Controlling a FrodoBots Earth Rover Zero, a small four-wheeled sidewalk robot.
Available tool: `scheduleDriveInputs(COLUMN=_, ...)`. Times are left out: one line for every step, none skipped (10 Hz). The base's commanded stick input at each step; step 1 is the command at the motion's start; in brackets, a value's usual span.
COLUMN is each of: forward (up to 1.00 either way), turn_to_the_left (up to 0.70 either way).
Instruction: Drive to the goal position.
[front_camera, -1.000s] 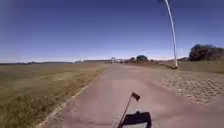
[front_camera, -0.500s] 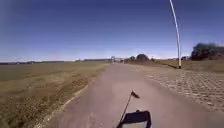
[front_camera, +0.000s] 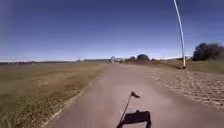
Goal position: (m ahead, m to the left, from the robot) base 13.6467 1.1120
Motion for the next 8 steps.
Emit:
scheduleDriveInputs(forward=1.0, turn_to_the_left=-0.31)
scheduleDriveInputs(forward=1.0, turn_to_the_left=-0.36)
scheduleDriveInputs(forward=1.0, turn_to_the_left=0.0)
scheduleDriveInputs(forward=1.0, turn_to_the_left=0.0)
scheduleDriveInputs(forward=1.0, turn_to_the_left=0.0)
scheduleDriveInputs(forward=1.0, turn_to_the_left=0.0)
scheduleDriveInputs(forward=1.0, turn_to_the_left=0.0)
scheduleDriveInputs(forward=1.0, turn_to_the_left=0.0)
